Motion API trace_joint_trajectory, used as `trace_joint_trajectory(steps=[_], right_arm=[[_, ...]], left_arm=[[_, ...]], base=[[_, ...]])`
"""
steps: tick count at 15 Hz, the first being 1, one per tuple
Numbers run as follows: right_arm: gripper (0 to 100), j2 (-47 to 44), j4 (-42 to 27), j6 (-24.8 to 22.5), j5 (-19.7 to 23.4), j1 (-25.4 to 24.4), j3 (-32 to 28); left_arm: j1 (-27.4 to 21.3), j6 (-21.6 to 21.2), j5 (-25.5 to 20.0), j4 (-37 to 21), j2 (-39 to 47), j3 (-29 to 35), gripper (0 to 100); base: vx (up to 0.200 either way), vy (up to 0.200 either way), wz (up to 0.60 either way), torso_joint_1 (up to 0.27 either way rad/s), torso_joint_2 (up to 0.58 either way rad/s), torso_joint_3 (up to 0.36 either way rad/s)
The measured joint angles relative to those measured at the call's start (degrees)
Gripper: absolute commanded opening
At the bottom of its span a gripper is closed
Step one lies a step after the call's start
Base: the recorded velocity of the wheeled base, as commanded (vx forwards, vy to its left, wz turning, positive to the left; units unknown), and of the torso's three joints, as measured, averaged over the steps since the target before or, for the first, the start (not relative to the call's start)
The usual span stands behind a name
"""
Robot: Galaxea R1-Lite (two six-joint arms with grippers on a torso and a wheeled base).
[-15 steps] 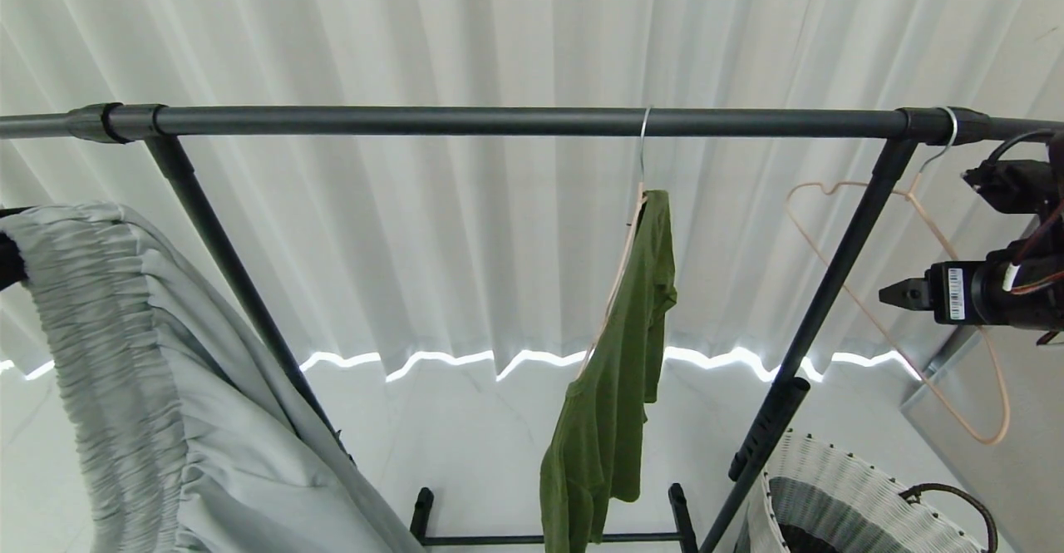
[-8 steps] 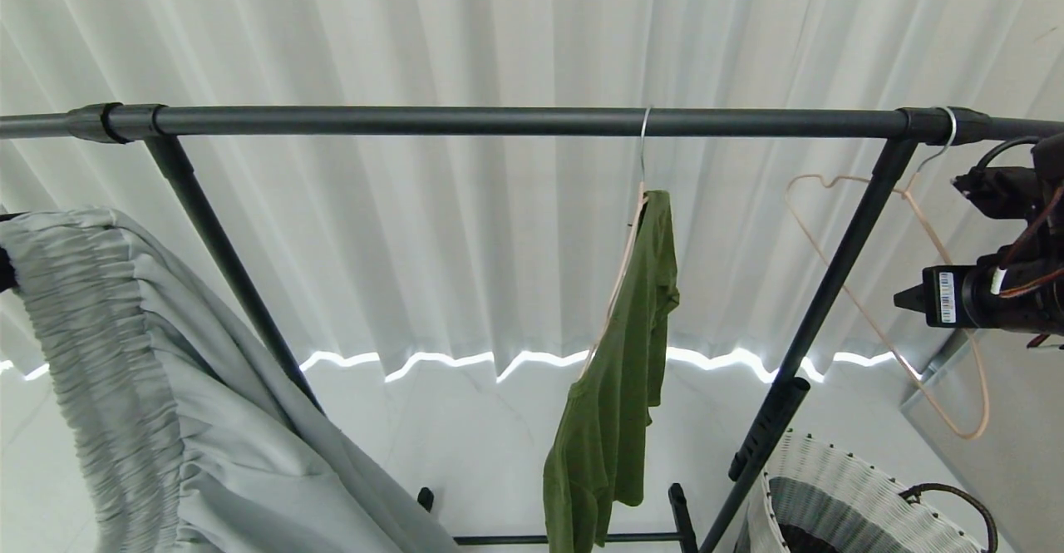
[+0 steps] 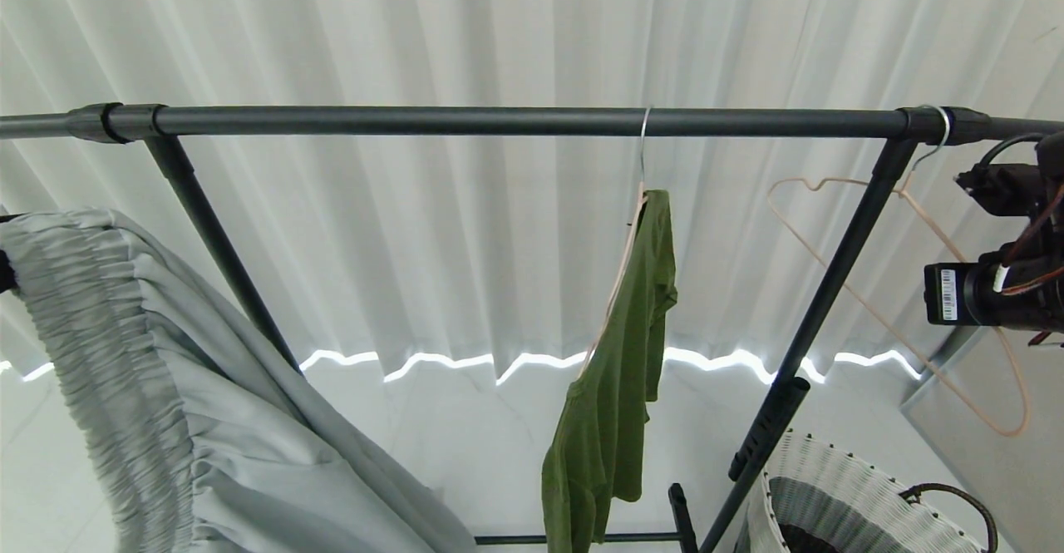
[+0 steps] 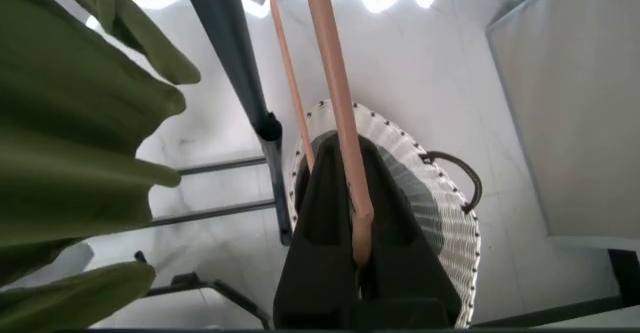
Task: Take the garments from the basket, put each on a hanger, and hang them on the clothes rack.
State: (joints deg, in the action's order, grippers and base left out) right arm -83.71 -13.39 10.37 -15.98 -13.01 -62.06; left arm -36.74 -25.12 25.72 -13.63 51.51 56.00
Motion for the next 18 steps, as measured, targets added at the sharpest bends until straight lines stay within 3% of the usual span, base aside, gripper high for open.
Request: trace_joint_trajectory(steps=[8, 13, 18], right_arm=[[0, 2.8, 4.2, -0.4, -0.8, -0.3, 0.3], [0, 8.6, 2.0, -1.0, -0.7, -0.5, 1.0], [0, 18.2, 0.2, -7.3, -0.8, -0.6, 8.2]], left_arm=[[0.0, 0.0, 0.0, 0.0, -0.3, -0.3, 0], [0.0, 0.1, -0.1, 0.0, -0.4, -0.4, 0], [0.1, -1.3, 0.0, 0.0, -0.4, -0.5, 0]], base=[[0.000, 0.000, 0.00, 0.000, 0.00, 0.000], [0.000, 0.000, 0.00, 0.000, 0.00, 0.000], [0.000, 0.000, 0.00, 0.000, 0.00, 0.000]])
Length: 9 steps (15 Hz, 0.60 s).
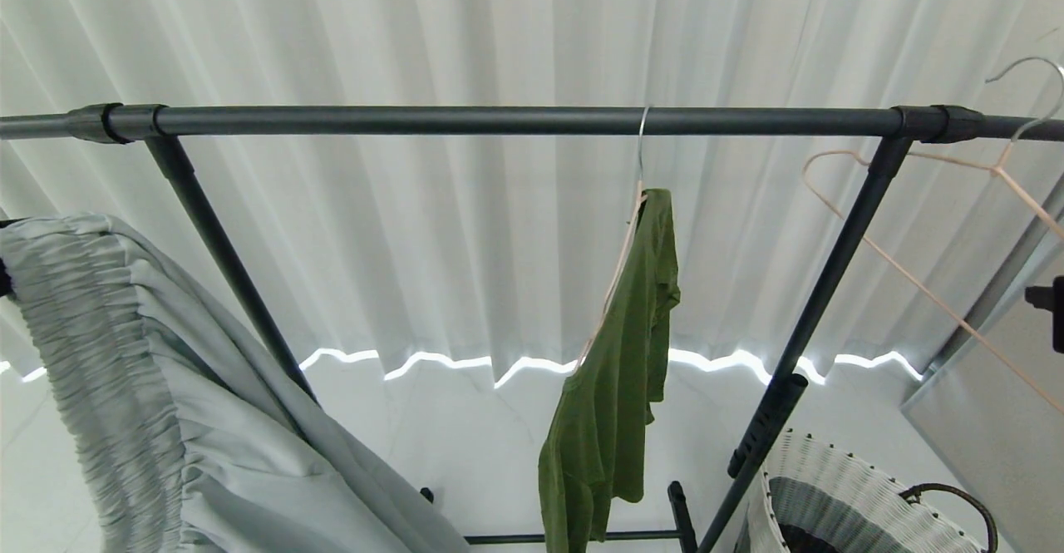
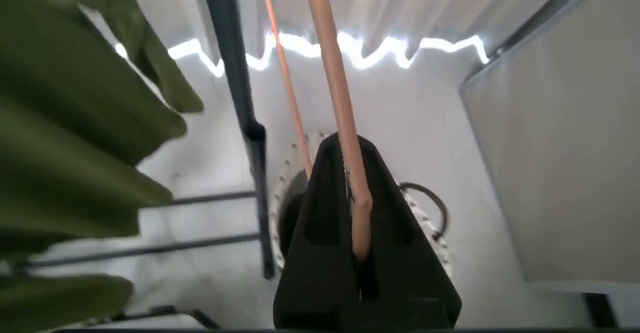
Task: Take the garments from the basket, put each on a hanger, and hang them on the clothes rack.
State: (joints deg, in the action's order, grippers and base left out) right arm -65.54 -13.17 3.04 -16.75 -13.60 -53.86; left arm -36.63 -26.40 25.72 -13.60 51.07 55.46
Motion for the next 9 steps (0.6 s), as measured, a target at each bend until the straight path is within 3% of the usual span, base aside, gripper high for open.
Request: trace_joint_trajectory(steps=[4, 9], right_arm=[[0, 7.1, -0.1, -3.3, 0.0, 0.0, 5.3], [0, 11.2, -1.0, -4.3, 0.0, 0.0, 6.8]], left_arm=[[0.0, -0.5, 0.0, 0.0, 0.0, -0.2, 0], [0.1, -0.4, 0.0, 0.0, 0.0, -0.3, 0]], base=[[-0.200, 0.000, 0.00, 0.008, 0.00, 0.004], [-0.200, 0.000, 0.00, -0.005, 0.00, 0.007]])
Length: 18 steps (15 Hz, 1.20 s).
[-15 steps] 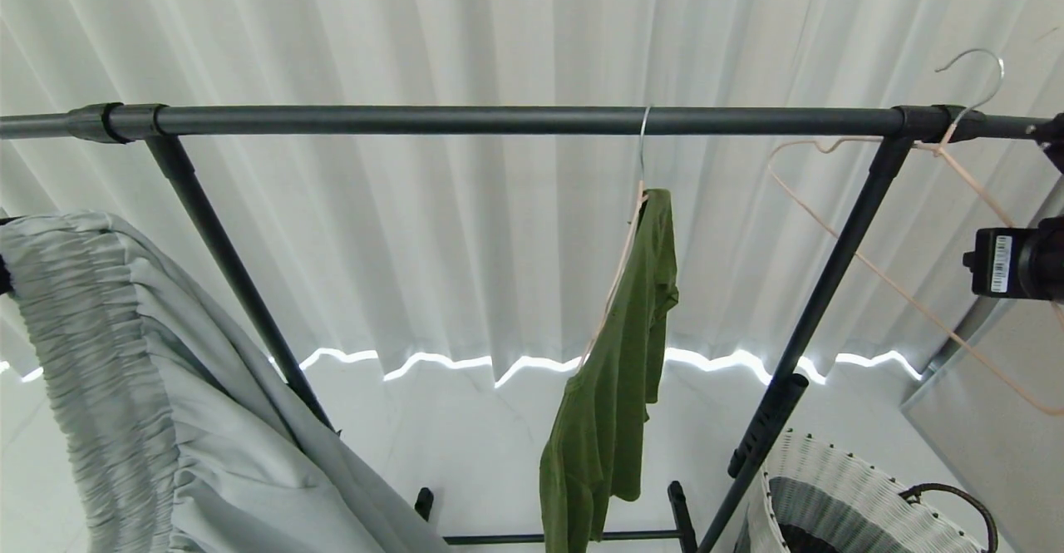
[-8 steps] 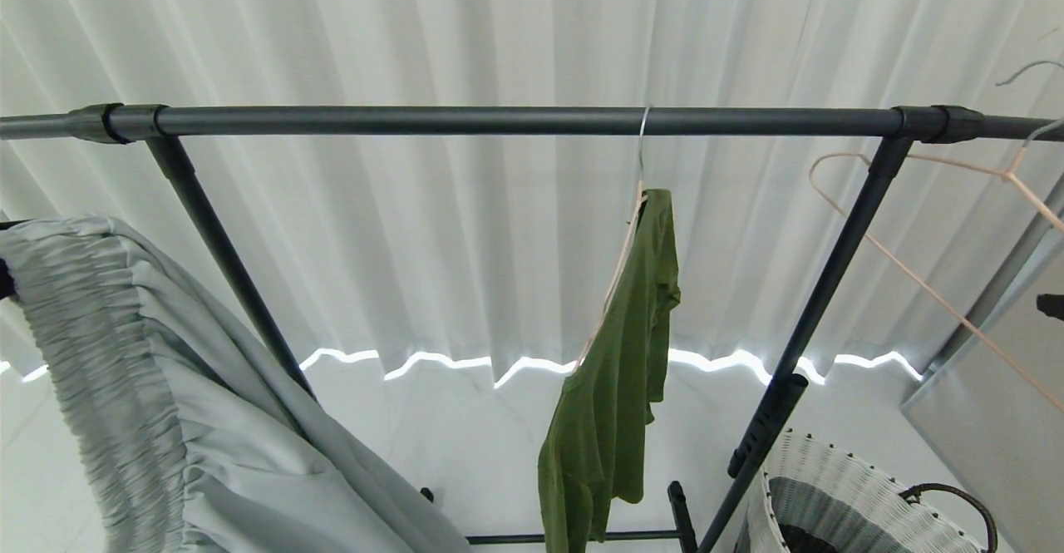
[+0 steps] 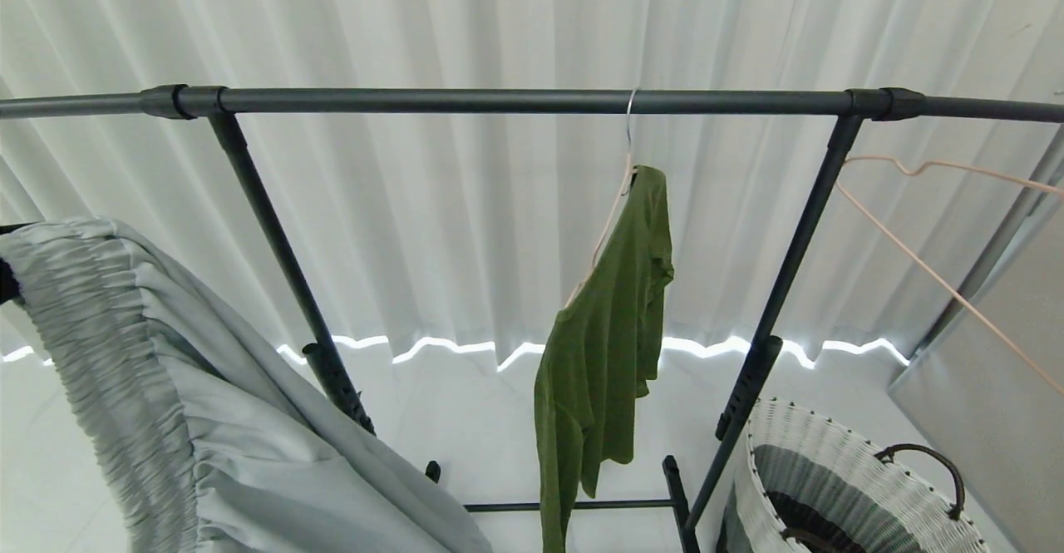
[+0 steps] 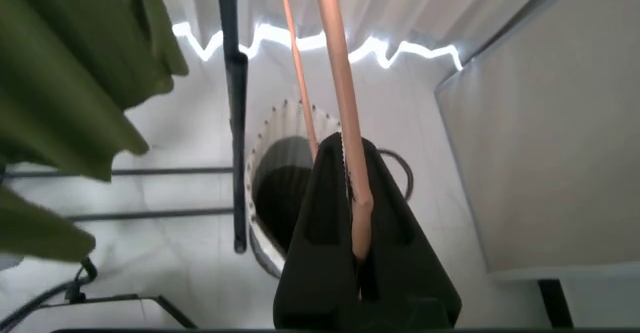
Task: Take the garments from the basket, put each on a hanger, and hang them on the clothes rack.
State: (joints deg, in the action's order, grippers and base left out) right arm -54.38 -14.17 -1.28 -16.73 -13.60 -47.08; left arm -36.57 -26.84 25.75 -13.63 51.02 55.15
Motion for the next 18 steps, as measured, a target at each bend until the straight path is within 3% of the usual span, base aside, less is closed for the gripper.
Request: trace_joint_trajectory(steps=[4, 11, 18], right_arm=[[0, 1.0, 0.0, -0.2, 0.0, 0.0, 0.1], [0, 3.2, 0.2, -3.7, 0.6, 0.0, -0.3], [0, 3.9, 0.2, -3.7, 0.6, 0.0, -0.3]], left_arm=[[0.0, 0.0, 0.0, 0.0, 0.0, 0.0, 0], [0.0, 0.1, 0.0, 0.6, 0.0, -1.6, 0], [0.5, -0.4, 0.4, 3.6, 0.2, -3.5, 0]], base=[[-0.200, 0.000, 0.00, -0.002, 0.00, 0.000], [0.000, 0.000, 0.00, 0.000, 0.00, 0.000], [0.000, 0.000, 0.00, 0.000, 0.00, 0.000]])
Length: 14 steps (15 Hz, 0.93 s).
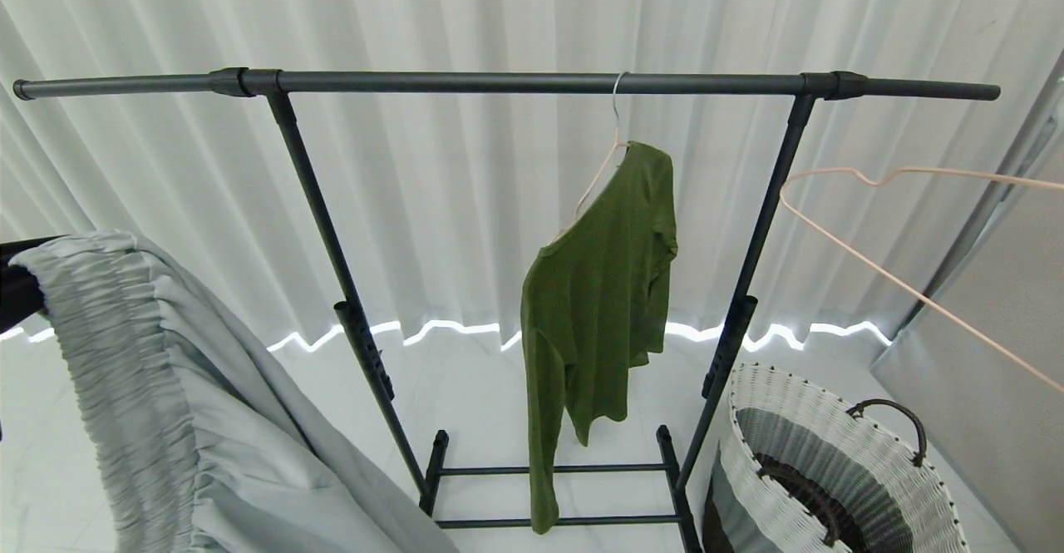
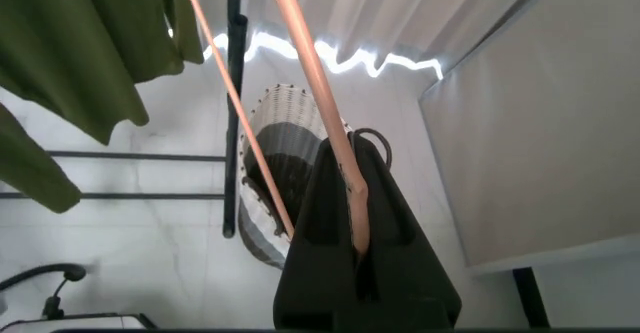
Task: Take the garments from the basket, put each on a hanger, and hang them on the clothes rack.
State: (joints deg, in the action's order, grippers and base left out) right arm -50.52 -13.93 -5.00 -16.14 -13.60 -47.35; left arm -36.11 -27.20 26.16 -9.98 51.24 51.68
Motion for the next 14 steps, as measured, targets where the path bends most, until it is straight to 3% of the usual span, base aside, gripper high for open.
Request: trace_joint_trajectory(steps=[9, 14], right_arm=[[0, 1.0, 0.1, -1.7, 0.1, 0.0, 0.0], [0, 0.8, 0.2, -3.5, 0.6, -1.4, -1.2]], left_arm=[[1.5, -0.8, -0.3, 0.1, -0.1, -0.2, 0], [1.4, -1.0, -0.6, 0.1, -0.2, -0.7, 0]], base=[[0.000, 0.200, 0.00, 0.003, 0.00, 0.002], [0.000, 0.000, 0.00, 0.000, 0.00, 0.000]])
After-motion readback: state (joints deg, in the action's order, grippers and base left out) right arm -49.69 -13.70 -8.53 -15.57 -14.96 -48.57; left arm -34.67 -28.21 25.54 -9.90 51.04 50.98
